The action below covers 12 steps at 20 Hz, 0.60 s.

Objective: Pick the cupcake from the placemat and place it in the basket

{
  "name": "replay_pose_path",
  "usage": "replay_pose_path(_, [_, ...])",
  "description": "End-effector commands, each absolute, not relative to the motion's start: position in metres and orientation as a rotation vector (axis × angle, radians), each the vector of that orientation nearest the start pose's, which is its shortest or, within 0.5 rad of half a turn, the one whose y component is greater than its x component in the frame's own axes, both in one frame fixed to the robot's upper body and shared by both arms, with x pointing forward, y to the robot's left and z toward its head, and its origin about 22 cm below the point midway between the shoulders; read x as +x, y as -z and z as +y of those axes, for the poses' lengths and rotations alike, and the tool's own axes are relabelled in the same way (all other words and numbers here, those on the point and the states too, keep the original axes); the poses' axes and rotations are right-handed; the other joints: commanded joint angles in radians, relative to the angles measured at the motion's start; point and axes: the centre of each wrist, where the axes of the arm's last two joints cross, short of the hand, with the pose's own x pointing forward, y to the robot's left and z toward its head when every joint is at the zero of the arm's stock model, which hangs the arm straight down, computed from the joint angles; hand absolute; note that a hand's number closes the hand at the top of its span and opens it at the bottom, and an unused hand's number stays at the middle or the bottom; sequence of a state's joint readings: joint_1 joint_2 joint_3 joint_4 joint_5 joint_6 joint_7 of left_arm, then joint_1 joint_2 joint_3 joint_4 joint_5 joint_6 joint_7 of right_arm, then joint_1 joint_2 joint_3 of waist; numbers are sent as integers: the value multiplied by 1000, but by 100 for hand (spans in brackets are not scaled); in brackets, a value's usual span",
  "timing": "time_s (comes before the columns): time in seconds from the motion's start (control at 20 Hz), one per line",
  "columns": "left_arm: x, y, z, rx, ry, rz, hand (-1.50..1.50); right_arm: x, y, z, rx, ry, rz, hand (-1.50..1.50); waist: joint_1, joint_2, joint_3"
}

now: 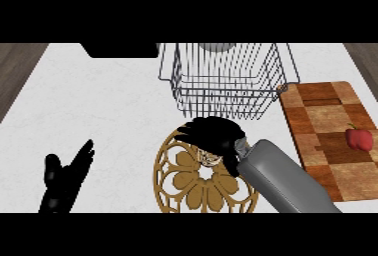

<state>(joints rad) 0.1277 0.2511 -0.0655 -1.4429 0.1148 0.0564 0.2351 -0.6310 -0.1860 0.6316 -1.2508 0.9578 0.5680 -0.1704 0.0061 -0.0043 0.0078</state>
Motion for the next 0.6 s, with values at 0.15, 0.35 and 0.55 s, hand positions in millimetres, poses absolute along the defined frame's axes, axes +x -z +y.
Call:
replay_pose_path(0.15, [191, 41, 307, 138, 40, -1020, 0, 327, -48, -83, -239, -2125, -1290, -150, 4, 5, -8])
replay_pose_path(0.35, [201, 50, 300, 155, 33, -1009, 0, 318, -37, -78, -219, -2143, -1302, -150, -1, 5, -8])
replay_pose_path(0.55, [213, 34, 299, 150, 44, -1031, 0, 316, -18, -80, -203, -2121, -1300, -150, -2, 5, -8])
